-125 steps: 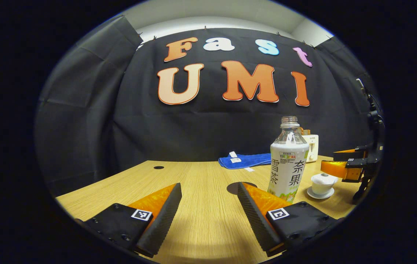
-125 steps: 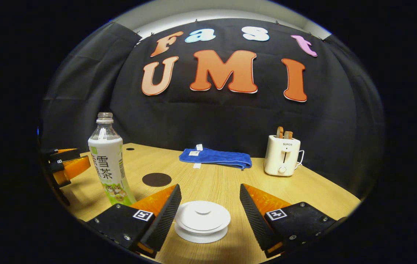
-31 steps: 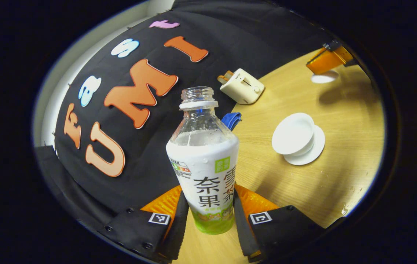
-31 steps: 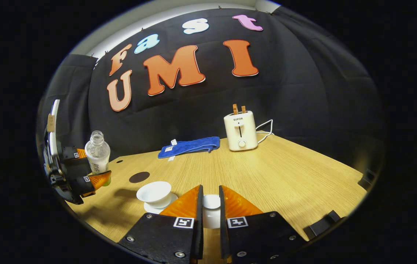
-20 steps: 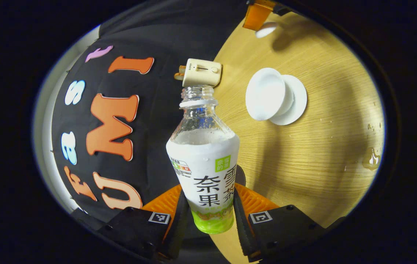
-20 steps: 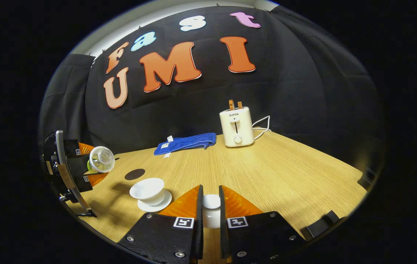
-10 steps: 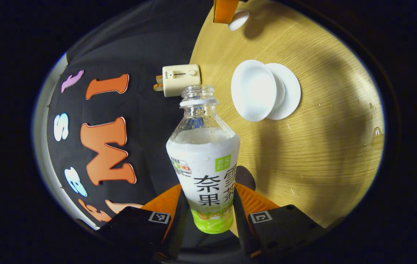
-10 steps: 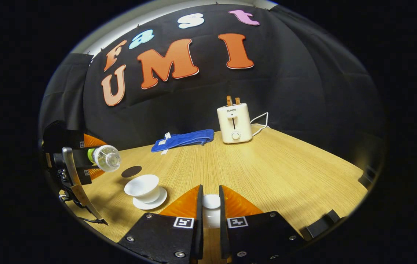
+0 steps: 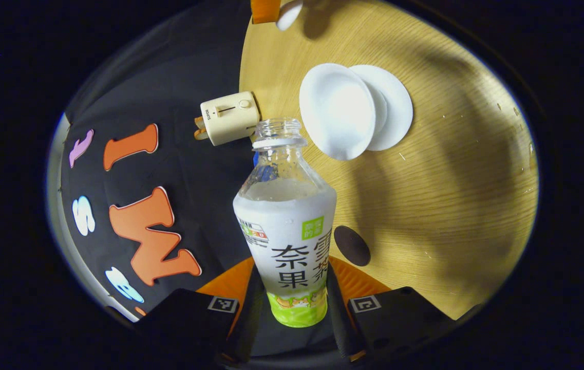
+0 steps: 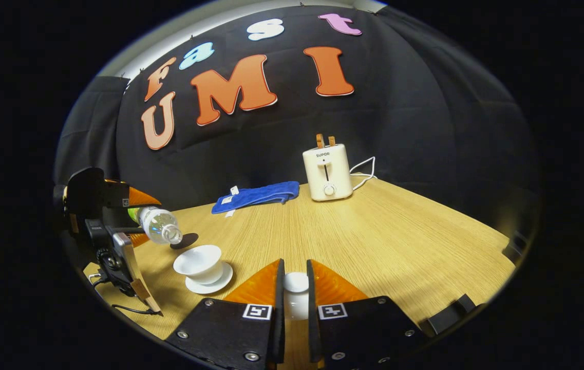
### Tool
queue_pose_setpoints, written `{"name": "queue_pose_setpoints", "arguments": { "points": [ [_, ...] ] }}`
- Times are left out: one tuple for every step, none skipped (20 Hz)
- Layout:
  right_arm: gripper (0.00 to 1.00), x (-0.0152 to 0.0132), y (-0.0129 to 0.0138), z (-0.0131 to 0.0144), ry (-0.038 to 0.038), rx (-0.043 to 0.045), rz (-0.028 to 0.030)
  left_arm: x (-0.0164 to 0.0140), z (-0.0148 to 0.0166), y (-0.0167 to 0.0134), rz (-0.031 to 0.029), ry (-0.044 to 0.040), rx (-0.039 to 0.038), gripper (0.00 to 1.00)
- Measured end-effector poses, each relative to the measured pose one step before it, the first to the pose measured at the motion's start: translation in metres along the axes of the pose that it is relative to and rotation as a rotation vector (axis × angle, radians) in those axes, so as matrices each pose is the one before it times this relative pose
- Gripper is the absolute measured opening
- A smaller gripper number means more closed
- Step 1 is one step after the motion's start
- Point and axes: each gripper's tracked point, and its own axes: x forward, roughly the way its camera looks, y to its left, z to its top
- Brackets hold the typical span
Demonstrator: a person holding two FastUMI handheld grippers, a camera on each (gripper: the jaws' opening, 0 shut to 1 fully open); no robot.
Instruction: Open the teacup lid with one hand, grasp the water bottle and pour water into the teacup with the other hand; after pouring, place the water bottle on the coaster and then close the teacup lid.
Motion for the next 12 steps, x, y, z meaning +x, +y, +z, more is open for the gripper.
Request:
{"name": "queue_pose_setpoints", "arguments": {
  "points": [
    [0.18,-0.00071,0.00055,-0.00064,-0.00002,-0.00328,0.00284,-0.00157,0.00021,-0.00047,-0.00594,-0.00148,0.02003,0.62],
    [0.18,0.00003,0.00093,0.00027,-0.00031,-0.00185,0.00098,-0.00059,0.00095,0.00038,-0.00383,-0.00116,0.02012,0.64],
    [0.19,-0.00034,-0.00046,0.00037,-0.00164,0.00005,-0.00113,-0.00029,0.00099,0.00099,-0.00091,-0.00323,0.02039,0.62],
    [0.19,0.00066,-0.00060,0.00043,-0.00039,0.00012,0.00032,0.00060,0.00066,0.00037,-0.00188,-0.00144,0.01740,0.62],
    [0.18,-0.00006,0.00025,-0.00091,0.00051,0.00008,0.00074,0.00073,-0.00069,0.00053,-0.00398,0.00062,0.01190,0.62],
    [0.19,-0.00041,-0.00015,-0.00029,0.00007,0.00077,0.00162,0.00032,-0.00058,0.00020,-0.00203,0.00143,0.01056,0.65],
    [0.18,0.00020,0.00124,0.00020,0.00006,0.00078,0.00178,-0.00006,-0.00182,0.00181,-0.00104,0.00223,0.00876,0.65],
    [0.18,0.00036,-0.00021,0.00020,-0.00033,0.00056,0.00072,0.00027,-0.00115,0.00061,0.00168,0.00597,0.00843,0.65],
    [0.19,-0.00019,-0.00007,-0.00017,-0.00023,-0.00113,0.00055,0.00169,-0.00190,0.00229,0.00353,0.00507,0.01109,0.65],
    [0.19,-0.00003,0.00058,-0.00002,-0.00014,-0.00130,0.00035,0.00096,-0.00137,0.00350,0.01003,0.00472,0.01708,0.64],
    [0.19,0.00002,-0.00044,-0.00046,-0.00034,-0.00157,0.00015,0.00061,-0.00094,0.00351,0.00675,0.00459,0.01318,0.63],
    [0.19,0.00020,0.00026,0.00021,0.00013,-0.00167,0.00048,0.00024,0.00016,0.00137,-0.00044,-0.00051,0.00298,0.62]
  ]
}}
